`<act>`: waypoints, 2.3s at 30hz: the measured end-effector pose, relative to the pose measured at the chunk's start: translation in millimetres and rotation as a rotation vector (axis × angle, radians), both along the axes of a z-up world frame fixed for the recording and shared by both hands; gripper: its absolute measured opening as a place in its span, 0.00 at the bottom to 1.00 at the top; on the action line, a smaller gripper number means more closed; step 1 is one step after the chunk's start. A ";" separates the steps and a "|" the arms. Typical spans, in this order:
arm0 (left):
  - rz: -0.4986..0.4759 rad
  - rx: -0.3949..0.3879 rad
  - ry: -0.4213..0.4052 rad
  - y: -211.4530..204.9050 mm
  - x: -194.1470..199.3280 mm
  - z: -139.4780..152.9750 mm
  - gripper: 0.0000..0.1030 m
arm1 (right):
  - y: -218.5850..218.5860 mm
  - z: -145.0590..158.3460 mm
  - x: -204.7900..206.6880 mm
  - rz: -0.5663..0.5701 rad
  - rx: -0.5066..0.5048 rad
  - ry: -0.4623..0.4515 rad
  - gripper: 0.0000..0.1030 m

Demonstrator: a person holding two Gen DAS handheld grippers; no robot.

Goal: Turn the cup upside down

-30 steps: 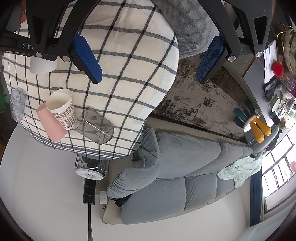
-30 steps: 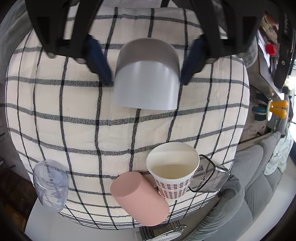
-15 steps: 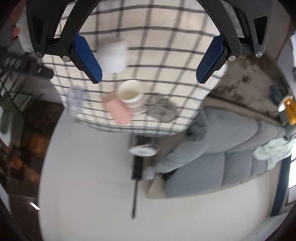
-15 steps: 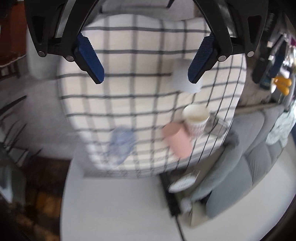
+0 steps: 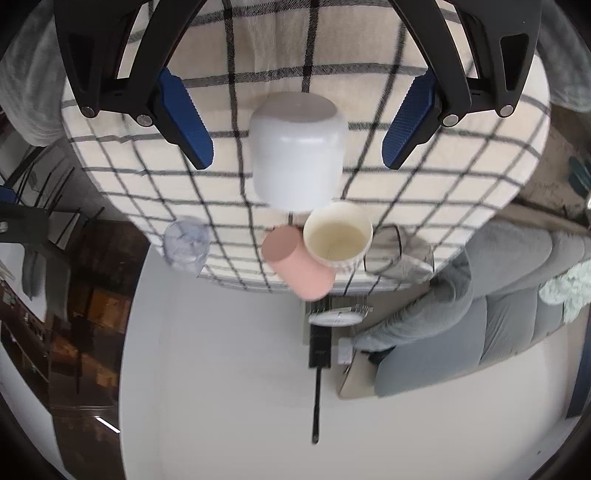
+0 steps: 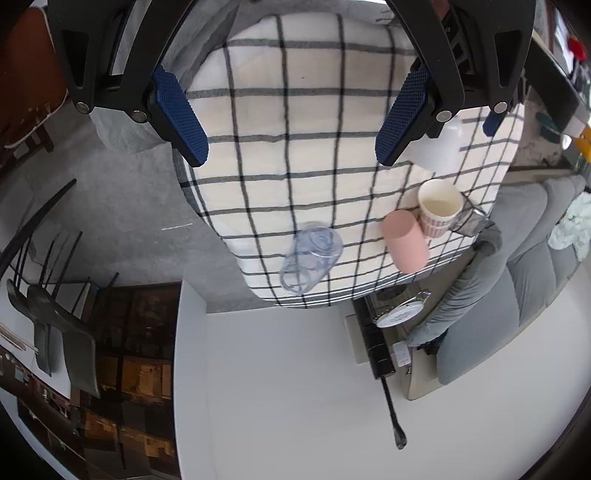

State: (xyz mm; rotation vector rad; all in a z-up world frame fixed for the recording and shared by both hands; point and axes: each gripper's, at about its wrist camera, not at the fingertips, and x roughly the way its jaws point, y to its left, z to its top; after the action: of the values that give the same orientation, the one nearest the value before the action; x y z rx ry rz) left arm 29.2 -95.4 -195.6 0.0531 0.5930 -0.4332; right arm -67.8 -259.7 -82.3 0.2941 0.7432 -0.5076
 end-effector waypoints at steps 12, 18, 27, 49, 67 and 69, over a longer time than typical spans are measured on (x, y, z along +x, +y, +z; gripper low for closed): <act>0.050 0.018 0.020 -13.7 8.7 -32.6 0.71 | -13.9 -21.9 4.6 -0.022 0.044 0.051 0.90; 0.079 0.025 0.025 -10.1 13.0 -33.0 0.66 | -10.6 -23.2 6.3 -0.007 0.048 0.062 0.90; 0.008 0.202 0.206 -10.8 22.4 -2.2 0.66 | -9.6 -2.6 5.6 -0.020 0.101 0.066 0.90; -0.186 0.829 1.041 -65.3 129.6 -17.2 0.66 | -38.7 28.2 80.3 -0.033 0.303 0.231 0.90; -0.220 1.043 1.013 -107.4 154.0 -27.1 0.97 | -94.3 -2.2 101.9 -0.108 0.439 0.222 0.90; -0.218 1.004 0.952 -105.7 152.3 -7.4 0.98 | -91.4 3.9 100.0 -0.102 0.420 0.212 0.90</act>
State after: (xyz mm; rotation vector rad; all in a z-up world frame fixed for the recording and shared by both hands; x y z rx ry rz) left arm 181.5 -201.1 -203.1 0.9153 1.7151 -0.3141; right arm 32.2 -351.2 -78.4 0.6795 1.0453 -0.4801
